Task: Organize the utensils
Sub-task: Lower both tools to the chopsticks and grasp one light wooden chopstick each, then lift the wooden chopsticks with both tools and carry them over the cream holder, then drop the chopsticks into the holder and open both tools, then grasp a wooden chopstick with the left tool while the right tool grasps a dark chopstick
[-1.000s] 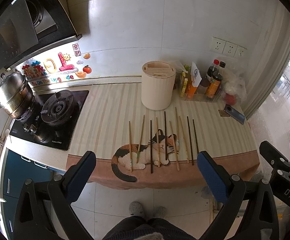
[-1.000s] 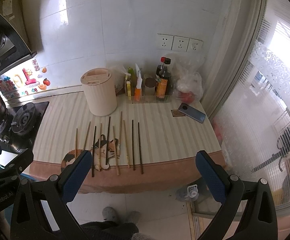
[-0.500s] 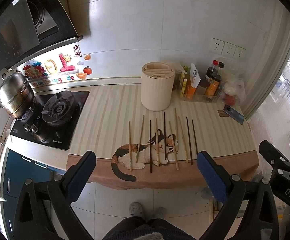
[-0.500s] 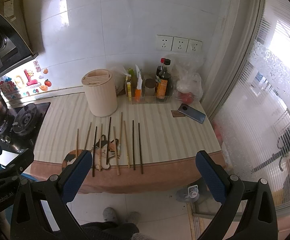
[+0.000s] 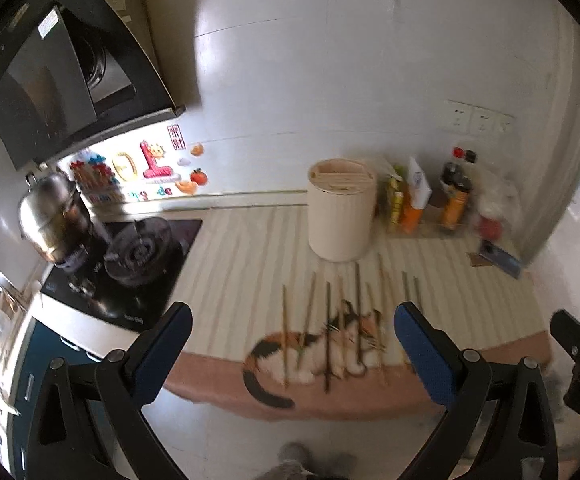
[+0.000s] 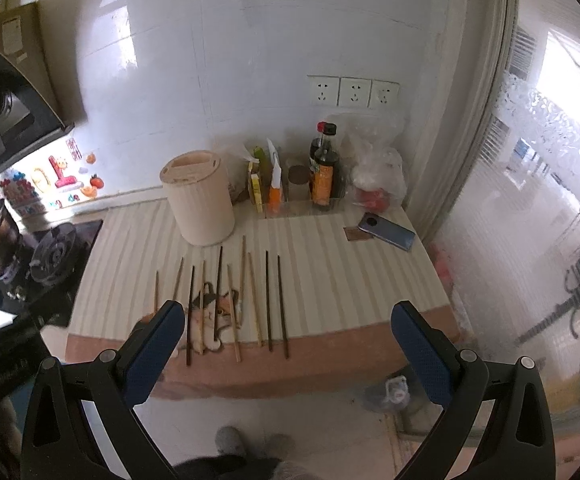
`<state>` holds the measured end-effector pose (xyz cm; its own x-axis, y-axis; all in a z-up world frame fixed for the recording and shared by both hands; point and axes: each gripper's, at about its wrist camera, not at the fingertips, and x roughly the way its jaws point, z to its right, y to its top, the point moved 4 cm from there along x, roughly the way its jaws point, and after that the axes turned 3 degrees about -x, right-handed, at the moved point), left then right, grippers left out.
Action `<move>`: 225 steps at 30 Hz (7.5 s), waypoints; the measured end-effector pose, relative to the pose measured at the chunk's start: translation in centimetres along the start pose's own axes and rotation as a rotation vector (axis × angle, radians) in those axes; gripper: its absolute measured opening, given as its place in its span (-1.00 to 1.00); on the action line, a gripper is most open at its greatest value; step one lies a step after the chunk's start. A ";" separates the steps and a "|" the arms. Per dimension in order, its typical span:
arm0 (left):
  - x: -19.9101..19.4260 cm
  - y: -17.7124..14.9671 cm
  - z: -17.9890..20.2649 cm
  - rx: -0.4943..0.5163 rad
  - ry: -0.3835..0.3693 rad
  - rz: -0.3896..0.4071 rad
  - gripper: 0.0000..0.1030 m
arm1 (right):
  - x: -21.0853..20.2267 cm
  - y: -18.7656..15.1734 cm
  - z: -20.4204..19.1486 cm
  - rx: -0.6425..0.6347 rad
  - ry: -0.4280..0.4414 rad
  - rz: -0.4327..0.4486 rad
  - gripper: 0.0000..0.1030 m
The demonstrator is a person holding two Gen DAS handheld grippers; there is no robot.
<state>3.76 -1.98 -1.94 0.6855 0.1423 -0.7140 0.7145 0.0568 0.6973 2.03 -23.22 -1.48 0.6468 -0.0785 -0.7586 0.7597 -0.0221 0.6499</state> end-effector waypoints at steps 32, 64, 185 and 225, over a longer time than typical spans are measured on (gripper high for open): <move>37.1 -11.5 -5.4 -0.079 -0.046 -0.753 -0.17 | 41.5 -5.4 -14.3 -0.045 0.256 -0.606 -0.44; 38.9 -13.9 -5.4 -0.015 -0.171 -0.784 -0.82 | 49.8 -9.3 -17.4 -0.116 0.047 -0.843 -0.18; 27.0 16.5 2.3 -0.154 -0.170 -0.017 0.84 | 29.3 30.6 -8.0 -0.026 0.354 -0.107 -0.12; 39.7 -14.0 3.5 0.014 -0.039 -0.654 -0.09 | 39.6 -2.0 -8.8 0.028 0.299 -0.631 -0.46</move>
<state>21.49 -0.60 -40.30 0.1137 0.0473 -0.9924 0.9873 0.1062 0.1181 26.72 -17.52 -33.18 0.0762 0.2359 -0.9688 0.9969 0.0008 0.0786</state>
